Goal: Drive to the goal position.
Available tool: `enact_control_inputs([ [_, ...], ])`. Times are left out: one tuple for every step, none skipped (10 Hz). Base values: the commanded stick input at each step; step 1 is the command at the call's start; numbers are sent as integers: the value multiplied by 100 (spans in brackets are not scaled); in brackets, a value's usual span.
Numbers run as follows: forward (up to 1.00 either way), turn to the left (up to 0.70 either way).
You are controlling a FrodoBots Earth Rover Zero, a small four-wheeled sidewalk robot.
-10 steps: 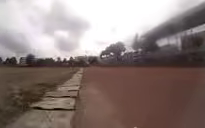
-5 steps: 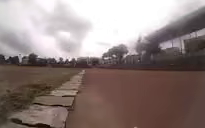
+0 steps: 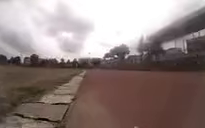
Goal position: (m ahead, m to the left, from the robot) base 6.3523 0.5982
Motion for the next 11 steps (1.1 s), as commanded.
enact_control_inputs([
  [100,0],
  [100,0],
  [100,0],
  [100,0],
  [100,0],
  [100,0],
  [100,0],
  [100,0],
  [100,0],
  [100,0],
  [100,0],
])
